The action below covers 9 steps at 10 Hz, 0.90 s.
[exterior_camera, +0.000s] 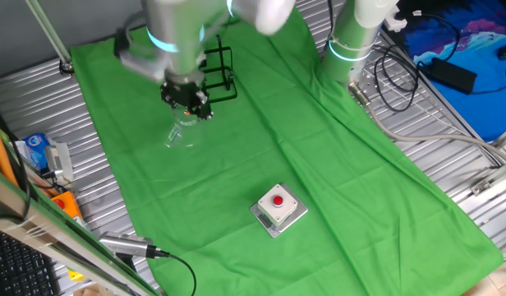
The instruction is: Take the cup off the cup rack
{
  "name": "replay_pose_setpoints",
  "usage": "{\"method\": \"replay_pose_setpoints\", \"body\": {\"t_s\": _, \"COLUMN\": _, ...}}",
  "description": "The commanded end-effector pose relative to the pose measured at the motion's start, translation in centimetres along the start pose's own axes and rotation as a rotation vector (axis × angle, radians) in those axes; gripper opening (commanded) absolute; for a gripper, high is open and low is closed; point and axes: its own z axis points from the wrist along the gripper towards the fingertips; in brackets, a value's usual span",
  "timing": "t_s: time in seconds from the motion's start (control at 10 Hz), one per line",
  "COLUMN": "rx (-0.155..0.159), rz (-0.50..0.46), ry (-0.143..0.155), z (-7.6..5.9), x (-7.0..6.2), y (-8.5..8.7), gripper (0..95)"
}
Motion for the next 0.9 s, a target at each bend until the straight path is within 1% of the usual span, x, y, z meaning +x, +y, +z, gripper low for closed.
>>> {"method": "replay_pose_setpoints", "body": {"t_s": 0.1, "rx": 0.101, "rz": 0.029, "ry": 0.087, "z": 2.9, "x": -0.1, "y": -0.7, "gripper": 0.0}}
{"method": "replay_pose_setpoints", "body": {"t_s": 0.2, "rx": 0.107, "rz": 0.046, "ry": 0.104, "z": 3.8, "x": -0.2, "y": -0.7, "gripper": 0.0}}
{"method": "replay_pose_setpoints", "body": {"t_s": 0.5, "rx": 0.103, "rz": 0.060, "ry": 0.105, "z": 4.8, "x": -0.2, "y": -0.7, "gripper": 0.0}}
{"method": "replay_pose_setpoints", "body": {"t_s": 0.7, "rx": 0.099, "rz": 0.071, "ry": 0.104, "z": 5.1, "x": -0.2, "y": -0.7, "gripper": 0.0}}
{"method": "replay_pose_setpoints", "body": {"t_s": 0.8, "rx": 0.093, "rz": 0.083, "ry": 0.108, "z": 5.1, "x": -0.2, "y": -0.7, "gripper": 0.0}}
{"method": "replay_pose_setpoints", "body": {"t_s": 0.9, "rx": 0.091, "rz": 0.097, "ry": 0.104, "z": 5.1, "x": -0.2, "y": -0.7, "gripper": 0.0}}
